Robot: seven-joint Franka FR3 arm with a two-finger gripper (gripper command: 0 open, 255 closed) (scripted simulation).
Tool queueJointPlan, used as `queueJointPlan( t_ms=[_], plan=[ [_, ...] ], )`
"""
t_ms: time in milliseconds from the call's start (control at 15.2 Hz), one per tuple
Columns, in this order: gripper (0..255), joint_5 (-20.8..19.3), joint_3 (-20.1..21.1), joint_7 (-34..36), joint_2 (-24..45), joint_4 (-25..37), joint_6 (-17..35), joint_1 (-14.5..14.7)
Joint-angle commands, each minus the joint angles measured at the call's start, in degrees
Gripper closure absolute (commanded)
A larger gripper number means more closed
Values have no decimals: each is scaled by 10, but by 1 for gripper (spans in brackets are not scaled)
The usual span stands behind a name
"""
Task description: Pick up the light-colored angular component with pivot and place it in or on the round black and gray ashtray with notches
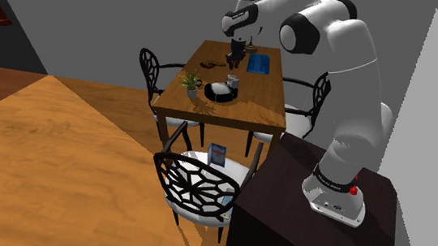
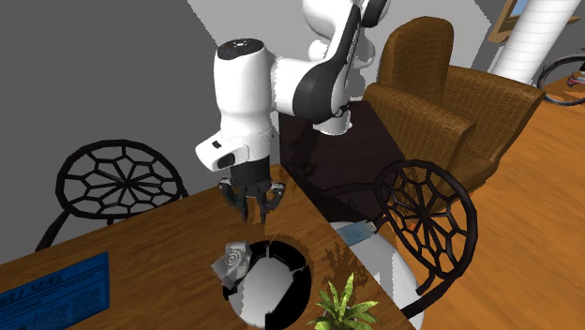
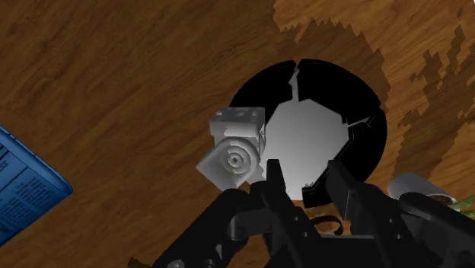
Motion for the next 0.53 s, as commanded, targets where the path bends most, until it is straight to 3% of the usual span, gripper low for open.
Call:
queueJointPlan(
  t_ms=[0,462],
  plan=[
    [0,-11,-4,5,8,-12,29,10],
    [0,-78,-45,59,108,-43,205,66]
  ],
)
